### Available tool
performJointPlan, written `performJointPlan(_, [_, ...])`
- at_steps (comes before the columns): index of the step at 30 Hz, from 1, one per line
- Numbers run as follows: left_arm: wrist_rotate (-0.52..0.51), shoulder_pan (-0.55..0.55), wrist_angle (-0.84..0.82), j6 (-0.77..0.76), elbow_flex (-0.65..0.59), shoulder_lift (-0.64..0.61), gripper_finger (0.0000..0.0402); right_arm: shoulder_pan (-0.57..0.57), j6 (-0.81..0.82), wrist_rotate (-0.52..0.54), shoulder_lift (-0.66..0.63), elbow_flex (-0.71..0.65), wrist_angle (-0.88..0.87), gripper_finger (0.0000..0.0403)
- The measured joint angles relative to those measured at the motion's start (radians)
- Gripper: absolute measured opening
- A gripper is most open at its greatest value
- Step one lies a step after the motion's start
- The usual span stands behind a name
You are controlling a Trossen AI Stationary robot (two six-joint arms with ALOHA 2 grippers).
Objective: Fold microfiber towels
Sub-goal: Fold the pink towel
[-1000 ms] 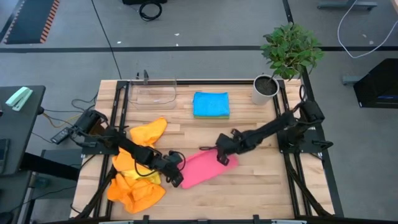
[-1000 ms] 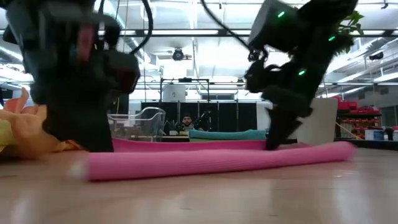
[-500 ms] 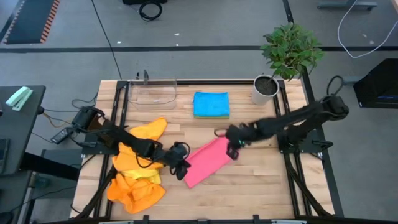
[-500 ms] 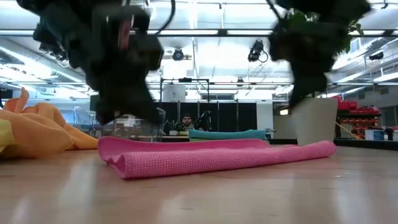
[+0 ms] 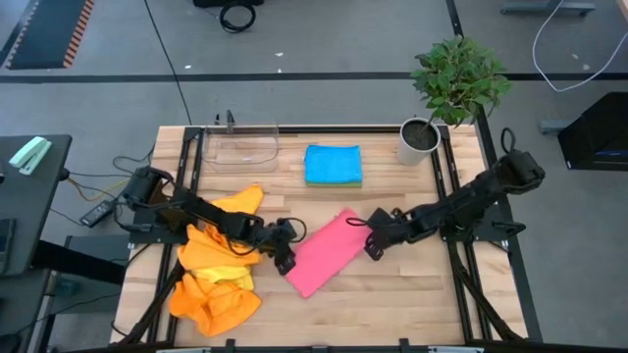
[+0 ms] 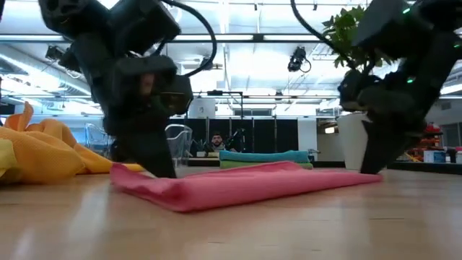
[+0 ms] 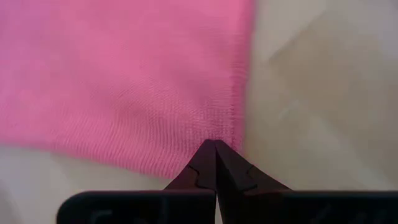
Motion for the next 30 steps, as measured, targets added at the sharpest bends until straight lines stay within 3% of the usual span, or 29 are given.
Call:
performJointPlan(7, [0.084, -0.098, 0.191, -0.110, -0.003, 0.014, 0.0011, -0.199, -0.363, 0.084, -0.012, 0.073, -0.001, 0.0002])
performJointPlan(9, [0.094, -0.096, 0.224, -0.069, -0.003, -0.011, 0.0007, -0.240, -0.438, 0.056, -0.033, 0.119, -0.019, 0.0002])
performJointPlan(12, [0.066, -0.049, 0.235, -0.019, -0.003, -0.056, 0.0006, -0.256, -0.476, -0.087, -0.081, 0.187, -0.051, 0.0002])
performJointPlan(14, [0.050, -0.016, 0.231, 0.024, -0.003, -0.078, 0.0009, -0.227, -0.423, -0.197, -0.103, 0.213, -0.056, 0.0002])
performJointPlan(16, [0.047, 0.012, 0.236, 0.076, -0.002, -0.084, 0.0009, -0.152, -0.333, -0.222, -0.104, 0.217, -0.035, 0.0002])
performJointPlan(21, [0.086, 0.036, 0.218, 0.173, -0.003, -0.049, 0.0006, 0.078, -0.133, -0.057, 0.030, 0.204, 0.149, 0.0002])
performJointPlan(25, [0.182, 0.029, 0.213, 0.229, -0.003, -0.020, 0.0009, 0.181, -0.021, -0.039, 0.159, 0.206, 0.332, 0.0002])
performJointPlan(30, [0.230, 0.010, 0.188, 0.316, -0.003, 0.015, 0.0008, 0.248, 0.106, -0.010, 0.288, 0.231, 0.367, 0.0002])
